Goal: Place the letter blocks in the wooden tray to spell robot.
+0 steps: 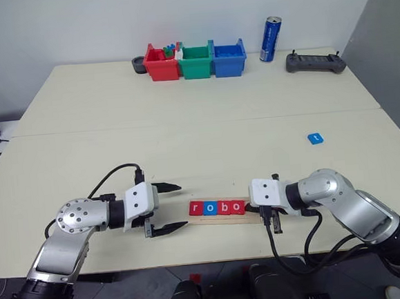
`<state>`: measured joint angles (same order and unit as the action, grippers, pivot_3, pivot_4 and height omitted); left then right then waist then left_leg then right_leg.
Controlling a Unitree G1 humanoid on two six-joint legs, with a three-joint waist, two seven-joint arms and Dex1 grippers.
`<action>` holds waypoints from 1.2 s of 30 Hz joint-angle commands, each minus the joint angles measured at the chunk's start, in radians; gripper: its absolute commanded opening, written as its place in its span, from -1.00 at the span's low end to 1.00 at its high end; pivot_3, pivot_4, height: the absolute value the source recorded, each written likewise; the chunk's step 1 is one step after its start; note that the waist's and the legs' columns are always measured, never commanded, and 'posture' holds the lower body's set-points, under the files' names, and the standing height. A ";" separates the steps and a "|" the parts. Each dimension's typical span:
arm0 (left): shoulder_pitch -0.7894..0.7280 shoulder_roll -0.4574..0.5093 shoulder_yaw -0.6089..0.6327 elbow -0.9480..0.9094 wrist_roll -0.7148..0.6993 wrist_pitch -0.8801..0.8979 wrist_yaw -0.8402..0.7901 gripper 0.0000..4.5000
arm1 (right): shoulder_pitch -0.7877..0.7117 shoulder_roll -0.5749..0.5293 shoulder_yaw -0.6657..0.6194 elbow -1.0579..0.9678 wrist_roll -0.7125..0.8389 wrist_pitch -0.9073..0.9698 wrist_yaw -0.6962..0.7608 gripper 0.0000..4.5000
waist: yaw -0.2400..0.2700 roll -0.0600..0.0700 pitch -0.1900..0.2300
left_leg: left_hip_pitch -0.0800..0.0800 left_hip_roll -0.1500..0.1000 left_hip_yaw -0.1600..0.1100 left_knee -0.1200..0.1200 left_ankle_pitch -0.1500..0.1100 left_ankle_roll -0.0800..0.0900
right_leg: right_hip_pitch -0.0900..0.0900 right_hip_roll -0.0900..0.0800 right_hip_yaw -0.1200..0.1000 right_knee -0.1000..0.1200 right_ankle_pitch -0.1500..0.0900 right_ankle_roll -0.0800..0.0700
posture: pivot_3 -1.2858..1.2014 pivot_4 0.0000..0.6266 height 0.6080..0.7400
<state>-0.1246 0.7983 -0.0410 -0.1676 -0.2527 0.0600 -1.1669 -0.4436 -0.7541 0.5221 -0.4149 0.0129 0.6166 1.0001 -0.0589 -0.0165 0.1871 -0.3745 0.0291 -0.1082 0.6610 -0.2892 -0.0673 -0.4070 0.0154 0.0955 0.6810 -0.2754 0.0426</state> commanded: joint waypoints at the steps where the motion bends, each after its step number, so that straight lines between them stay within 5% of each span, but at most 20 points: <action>1: -0.024 0.001 -0.003 -0.043 -0.009 0.019 0.011 1.00 | 0.007 0.006 -0.001 0.015 -0.021 -0.022 -0.003 -0.99 | 0.000 0.000 0.000 | 0.000 0.000 0.000 0.000 0.000 0.000 | 0.000 0.000 0.000 0.000 0.000 0.000 | 0.03 -0.52 1.00; 7: -0.042 -0.001 -0.006 -0.031 -0.010 0.029 0.007 1.00 | 0.007 0.001 -0.009 0.024 -0.023 -0.060 0.009 -0.99 | -0.001 0.000 0.000 | 0.000 0.000 0.000 0.000 0.000 0.000 | 0.000 0.000 0.000 0.000 0.000 0.000 | 0.03 -0.52 1.00; 9: -0.044 0.000 0.003 -0.018 -0.017 0.023 0.001 1.00 | 0.019 -0.032 -0.038 0.016 -0.013 -0.079 0.027 -0.83 | -0.001 0.000 0.000 | 0.000 0.000 0.000 0.000 0.000 0.000 | 0.000 0.000 0.000 0.000 0.000 0.000 | 0.03 -0.52 1.00; 16: 0.007 -0.014 0.045 -0.005 -0.050 0.001 0.008 1.00 | 0.094 0.005 -0.490 0.114 0.108 0.010 -0.186 0.02 | 0.008 0.000 0.000 | -0.002 -0.002 0.000 0.001 0.000 0.000 | 0.000 -0.001 0.000 -0.001 0.001 -0.001 | 0.03 -0.52 1.00; 22: 0.037 -0.017 0.052 -0.010 -0.053 -0.016 0.014 1.00 | 0.099 0.126 -0.662 0.183 0.137 0.023 -0.366 0.95 | 0.005 0.000 0.000 | -0.001 -0.001 0.000 -0.001 0.000 0.000 | 0.000 -0.001 0.000 0.000 0.001 -0.001 | 0.03 -0.52 1.00; 36: -0.046 -0.022 0.020 -0.050 -0.058 0.061 0.028 1.00 | -0.183 0.215 -0.708 0.823 0.116 -0.067 -0.570 0.99 | -0.001 0.000 0.000 | -0.001 -0.002 0.001 -0.001 0.000 0.000 | 0.000 -0.001 0.002 0.000 0.001 -0.001 | 0.03 -0.52 1.00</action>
<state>-0.1601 0.7788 -0.0226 -0.1869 -0.2940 0.1118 -1.1446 -0.5962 -0.5384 -0.1496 0.3638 0.1172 0.5818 0.4347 -0.0599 -0.0160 0.1876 -0.3752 0.0275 -0.1067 0.6602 -0.2893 -0.0672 -0.4070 0.0144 0.0971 0.6809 -0.2743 0.0415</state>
